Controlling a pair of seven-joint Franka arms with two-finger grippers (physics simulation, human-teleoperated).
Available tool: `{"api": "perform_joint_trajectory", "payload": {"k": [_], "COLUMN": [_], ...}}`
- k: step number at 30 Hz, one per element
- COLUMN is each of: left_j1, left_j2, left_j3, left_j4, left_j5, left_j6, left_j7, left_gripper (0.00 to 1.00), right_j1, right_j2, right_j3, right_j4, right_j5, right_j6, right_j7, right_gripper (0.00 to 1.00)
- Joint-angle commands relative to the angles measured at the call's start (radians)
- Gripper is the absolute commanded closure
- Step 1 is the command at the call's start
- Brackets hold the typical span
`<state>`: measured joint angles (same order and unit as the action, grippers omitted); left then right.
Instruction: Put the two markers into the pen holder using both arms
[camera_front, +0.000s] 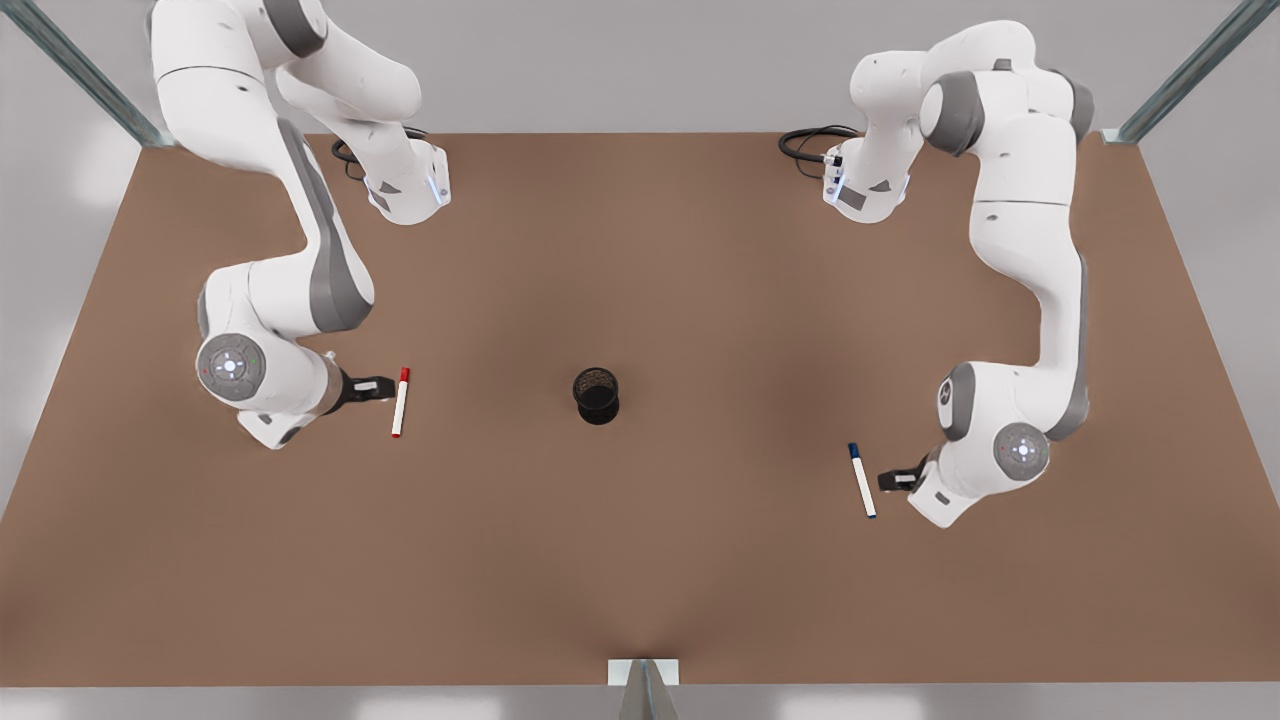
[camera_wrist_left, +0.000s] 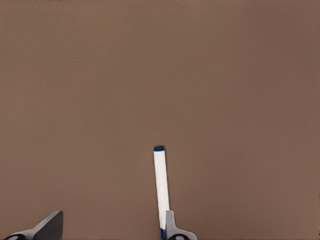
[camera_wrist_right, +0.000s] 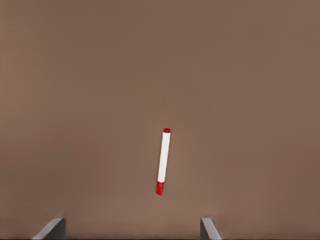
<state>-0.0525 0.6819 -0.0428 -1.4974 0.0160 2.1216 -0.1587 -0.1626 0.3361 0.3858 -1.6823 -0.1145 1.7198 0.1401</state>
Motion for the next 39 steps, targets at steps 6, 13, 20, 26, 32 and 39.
{"api": "perform_joint_trajectory", "payload": {"k": [6, 13, 20, 26, 32, 39], "left_j1": [-0.036, -0.036, -0.043, -0.043, -0.043, -0.043], "left_j2": [0.088, 0.126, 0.146, 0.153, 0.160, 0.166], "left_j3": [0.000, -0.002, 0.000, -0.002, -0.002, -0.002], "left_j4": [0.006, 0.003, 0.003, 0.005, 0.006, 0.006], "left_j5": [0.004, 0.005, 0.009, 0.010, 0.010, 0.010], "left_j6": [0.181, 0.176, 0.176, 0.176, 0.176, 0.176], "left_j7": [-0.328, -0.314, -0.308, -0.308, -0.308, -0.309], "left_gripper": [0.00, 0.00, 0.33, 0.43, 0.49, 0.55], "right_j1": [-0.009, -0.107, -0.189, -0.184, -0.184, -0.183], "right_j2": [0.129, 0.187, 0.176, 0.166, 0.175, 0.178], "right_j3": [0.013, 0.011, 0.031, 0.041, 0.041, 0.042], "right_j4": [-0.093, -0.240, -0.475, -0.478, -0.488, -0.484], "right_j5": [0.001, -0.126, -0.238, -0.255, -0.255, -0.255], "right_j6": [0.254, 0.483, 0.894, 0.894, 0.890, 0.862], "right_j7": [0.300, 0.294, 0.311, 0.314, 0.316, 0.323], "right_gripper": [0.00, 0.00, 0.00, 0.00, 0.31, 0.45]}}
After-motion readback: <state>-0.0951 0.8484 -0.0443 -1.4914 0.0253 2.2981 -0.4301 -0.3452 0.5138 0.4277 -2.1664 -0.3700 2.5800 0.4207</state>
